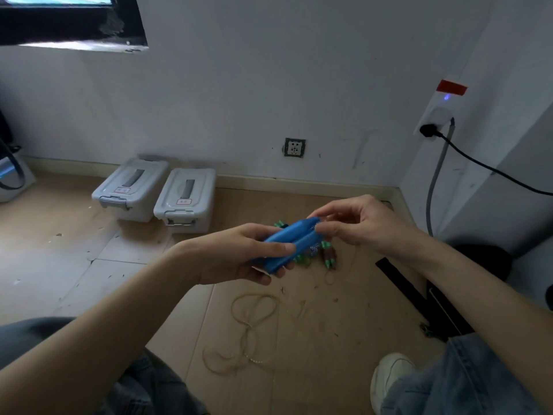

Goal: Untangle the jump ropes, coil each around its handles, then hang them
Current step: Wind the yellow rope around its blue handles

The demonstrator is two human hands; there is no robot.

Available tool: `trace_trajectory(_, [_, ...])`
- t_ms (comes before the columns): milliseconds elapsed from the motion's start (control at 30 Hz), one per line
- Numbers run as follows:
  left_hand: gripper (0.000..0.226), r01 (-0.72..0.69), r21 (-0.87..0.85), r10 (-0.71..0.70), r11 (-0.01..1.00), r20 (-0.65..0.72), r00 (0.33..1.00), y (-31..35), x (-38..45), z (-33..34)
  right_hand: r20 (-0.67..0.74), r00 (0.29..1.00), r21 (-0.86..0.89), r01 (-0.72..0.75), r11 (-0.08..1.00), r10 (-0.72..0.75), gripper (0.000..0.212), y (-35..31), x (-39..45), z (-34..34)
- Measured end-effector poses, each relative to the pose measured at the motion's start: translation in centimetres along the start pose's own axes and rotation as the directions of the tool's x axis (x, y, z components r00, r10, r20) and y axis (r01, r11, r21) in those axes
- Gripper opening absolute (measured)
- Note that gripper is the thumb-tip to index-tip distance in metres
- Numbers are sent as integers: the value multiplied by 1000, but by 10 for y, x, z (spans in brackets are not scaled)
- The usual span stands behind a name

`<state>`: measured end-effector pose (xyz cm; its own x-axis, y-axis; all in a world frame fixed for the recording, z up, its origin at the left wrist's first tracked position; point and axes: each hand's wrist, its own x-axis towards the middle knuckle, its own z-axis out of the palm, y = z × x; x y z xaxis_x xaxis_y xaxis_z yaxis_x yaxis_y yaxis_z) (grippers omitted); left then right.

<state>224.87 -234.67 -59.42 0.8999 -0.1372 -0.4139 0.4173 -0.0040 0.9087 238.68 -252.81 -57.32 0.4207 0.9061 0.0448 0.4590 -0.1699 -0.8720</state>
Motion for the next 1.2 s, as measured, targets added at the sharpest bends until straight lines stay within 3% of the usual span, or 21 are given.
trace_trajectory(67, [35,27,51,-27,998,-13,1000,0,0,-3,-7,999,21,-51,998,51,13,1,-1,-4])
trace_trajectory(267, [19,100,165,-100,981,-7,995,2,3,3,-24,990,-218,-141,966,139,4,7,-3,-3])
trace_trajectory(400, [22,96,126,-95,987,-15,995,1,6,5,-102,985,-263,-162,951,140,8,12,-1,-3])
trace_trajectory(533, [34,85,-21,-84,996,35,996,2,7,4,-120,983,-281,-165,945,136,11,14,0,0])
trace_trajectory(600, [30,80,29,-80,996,0,997,0,9,4,-131,984,-373,-162,914,121,13,14,-1,3])
trace_trajectory(667, [22,82,268,-52,960,-118,992,-4,14,3,-93,984,-538,-176,824,149,9,11,-5,9])
trace_trajectory(733, [18,130,512,-21,849,-213,977,-11,23,2,-20,988,-796,-110,595,156,10,11,-8,18])
trace_trajectory(800, [14,192,650,-48,736,-233,971,-19,30,6,144,986,-939,109,325,87,17,10,-9,39])
trace_trajectory(867, [20,213,761,-130,613,-169,977,-28,37,18,357,931,-913,329,241,83,21,9,-8,64])
trace_trajectory(933, [27,195,800,-250,567,-59,966,-37,41,28,500,860,-844,458,280,101,18,9,-7,76])
trace_trajectory(1000, [28,162,780,-324,604,54,945,-42,36,35,551,824,-773,444,453,131,14,9,-9,73])
trace_trajectory(1100, [27,75,723,-342,687,230,911,-39,24,39,559,813,-623,284,729,161,10,5,-9,58])
trace_trajectory(1200, [11,-28,592,-259,806,395,881,-24,9,39,586,788,-247,-49,968,189,19,-6,-9,39])
